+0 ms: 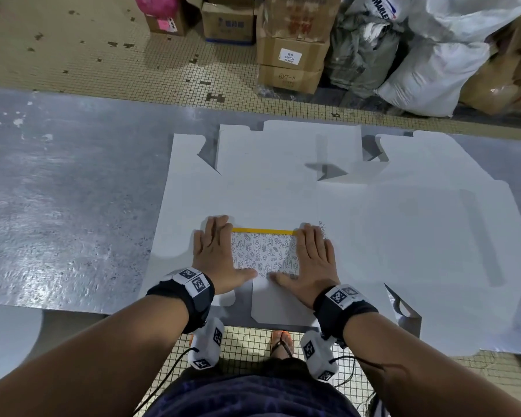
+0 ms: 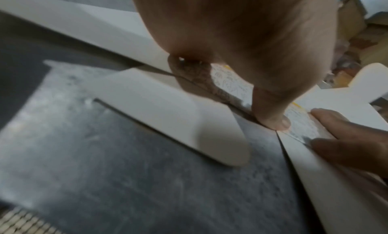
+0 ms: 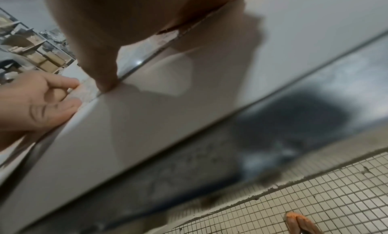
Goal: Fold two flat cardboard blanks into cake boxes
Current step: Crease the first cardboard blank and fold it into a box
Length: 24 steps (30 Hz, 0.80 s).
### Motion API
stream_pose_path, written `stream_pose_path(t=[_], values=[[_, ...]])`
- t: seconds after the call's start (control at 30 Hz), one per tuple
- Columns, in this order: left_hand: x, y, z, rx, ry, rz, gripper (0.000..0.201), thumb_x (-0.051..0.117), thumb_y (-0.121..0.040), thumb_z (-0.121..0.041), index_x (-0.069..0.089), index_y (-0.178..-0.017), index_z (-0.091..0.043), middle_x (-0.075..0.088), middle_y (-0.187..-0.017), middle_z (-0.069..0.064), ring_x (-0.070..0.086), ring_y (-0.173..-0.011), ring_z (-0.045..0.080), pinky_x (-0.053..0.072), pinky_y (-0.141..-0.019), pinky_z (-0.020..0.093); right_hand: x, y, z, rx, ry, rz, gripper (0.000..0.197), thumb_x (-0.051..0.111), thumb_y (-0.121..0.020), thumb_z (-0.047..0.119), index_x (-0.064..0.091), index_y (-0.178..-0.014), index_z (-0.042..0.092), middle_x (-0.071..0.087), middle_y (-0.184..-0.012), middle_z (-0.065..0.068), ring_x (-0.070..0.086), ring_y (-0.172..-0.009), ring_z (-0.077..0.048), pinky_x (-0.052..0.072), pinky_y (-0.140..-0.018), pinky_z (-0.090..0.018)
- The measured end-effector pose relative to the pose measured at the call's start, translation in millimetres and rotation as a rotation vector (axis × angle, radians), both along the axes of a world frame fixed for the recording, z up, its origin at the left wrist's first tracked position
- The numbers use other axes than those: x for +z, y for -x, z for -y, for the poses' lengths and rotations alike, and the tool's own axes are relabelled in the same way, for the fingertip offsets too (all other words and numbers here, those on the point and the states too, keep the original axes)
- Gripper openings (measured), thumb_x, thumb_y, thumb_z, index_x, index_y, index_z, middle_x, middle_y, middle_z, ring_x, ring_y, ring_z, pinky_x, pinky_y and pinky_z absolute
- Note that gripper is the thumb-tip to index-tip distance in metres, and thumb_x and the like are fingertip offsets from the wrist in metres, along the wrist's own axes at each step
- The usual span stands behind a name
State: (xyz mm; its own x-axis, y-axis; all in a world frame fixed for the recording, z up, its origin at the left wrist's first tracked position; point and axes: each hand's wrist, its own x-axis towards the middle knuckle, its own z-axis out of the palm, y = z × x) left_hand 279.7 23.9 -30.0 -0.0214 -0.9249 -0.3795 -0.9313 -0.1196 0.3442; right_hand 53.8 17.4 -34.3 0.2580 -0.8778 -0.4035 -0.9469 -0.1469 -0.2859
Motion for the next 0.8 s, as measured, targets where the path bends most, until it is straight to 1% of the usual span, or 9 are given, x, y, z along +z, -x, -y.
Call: stream_pose_path(t=[0.1, 0.17, 0.23, 0.33, 0.43, 0.63, 0.73, 0.8], values=[[0.6, 0.9, -1.0, 0.018, -0.047, -0.024, 0.127, 0.068, -0.068, -0.071, -0.006, -0.156, -0.016, -0.035, -0.159, -0.008, -0.038, -0.144, 0.014, -0.021, -0.119, 0.043, 0.0, -0.3, 1.1, -0.004, -0.001, -0.009, 0.121, 0.026, -0.068, 0.089, -0.018, -0.156, 0.018, -0.031, -0.16, 0.001, -0.036, -0.144, -0.016, -0.02, -0.119, -0.039], [1.7, 3.1, -2.0, 0.02, -0.059, -0.028, 0.134, 0.067, -0.065, -0.075, -0.011, -0.156, -0.018, -0.04, -0.156, -0.01, -0.041, -0.142, 0.013, -0.022, -0.119, 0.042, -1.0, -0.5, 0.6, -0.002, -0.003, -0.014, 0.12, 0.029, -0.071, 0.089, -0.02, -0.155, 0.018, -0.032, -0.16, 0.002, -0.038, -0.143, -0.016, -0.022, -0.118, -0.039], [2.0, 4.6, -2.5, 0.005, -0.067, -0.011, 0.137, 0.065, -0.064, -0.079, -0.019, -0.156, -0.022, -0.044, -0.153, -0.011, -0.044, -0.14, 0.013, -0.023, -0.118, 0.043, -2.5, -0.7, 0.2, -0.006, 0.01, -0.016, 0.119, 0.031, -0.075, 0.089, -0.022, -0.154, 0.018, -0.035, -0.159, 0.002, -0.039, -0.142, -0.015, -0.025, -0.116, -0.037], [2.3, 4.7, -1.3, -0.038, -0.101, 0.026, 0.135, 0.058, -0.067, -0.083, -0.03, -0.152, -0.025, -0.051, -0.148, -0.012, -0.048, -0.137, 0.015, -0.026, -0.115, 0.044, -3.5, -1.2, -0.7, -0.008, 0.011, -0.02, 0.117, 0.032, -0.078, 0.088, -0.027, -0.151, 0.018, -0.037, -0.157, 0.002, -0.041, -0.141, -0.015, -0.029, -0.113, -0.036], [4.0, 5.1, -0.3, -0.051, -0.129, 0.047, 0.133, 0.054, -0.07, -0.085, -0.033, -0.15, -0.026, -0.052, -0.147, -0.011, -0.049, -0.136, 0.016, -0.027, -0.114, 0.045, -2.4, -1.3, -0.4, -0.014, -0.005, -0.022, 0.117, 0.032, -0.077, 0.088, -0.03, -0.148, 0.018, -0.038, -0.156, 0.002, -0.041, -0.141, -0.015, -0.027, -0.115, -0.037], [6.5, 5.3, 1.4, -0.048, -0.157, 0.046, 0.133, 0.055, -0.068, -0.086, -0.033, -0.149, -0.027, -0.052, -0.148, -0.012, -0.049, -0.136, 0.016, -0.028, -0.114, 0.046, 2.2, -1.3, 1.1, -0.004, -0.044, -0.029, 0.115, 0.034, -0.08, 0.085, -0.029, -0.15, 0.017, -0.038, -0.156, 0.0, -0.039, -0.142, -0.019, -0.021, -0.119, -0.041], [6.2, 4.3, 1.9, -0.057, -0.156, 0.038, 0.132, 0.057, -0.07, -0.083, -0.032, -0.15, -0.027, -0.05, -0.149, -0.012, -0.048, -0.137, 0.017, -0.026, -0.115, 0.046, 3.2, 0.6, 3.3, 0.018, -0.074, -0.014, 0.112, 0.036, -0.082, 0.082, -0.033, -0.145, 0.02, -0.041, -0.153, 0.002, -0.04, -0.141, -0.018, -0.022, -0.118, -0.04], [8.0, -0.8, 2.5, -0.071, -0.165, 0.008, 0.129, 0.06, -0.073, -0.077, -0.029, -0.152, -0.029, -0.047, -0.151, -0.014, -0.046, -0.138, 0.016, -0.024, -0.117, 0.045, 4.8, 8.1, 6.9, 0.043, -0.107, 0.021, 0.109, 0.04, -0.085, 0.079, -0.029, -0.149, 0.022, -0.041, -0.152, 0.005, -0.039, -0.141, -0.016, -0.021, -0.118, -0.038]])
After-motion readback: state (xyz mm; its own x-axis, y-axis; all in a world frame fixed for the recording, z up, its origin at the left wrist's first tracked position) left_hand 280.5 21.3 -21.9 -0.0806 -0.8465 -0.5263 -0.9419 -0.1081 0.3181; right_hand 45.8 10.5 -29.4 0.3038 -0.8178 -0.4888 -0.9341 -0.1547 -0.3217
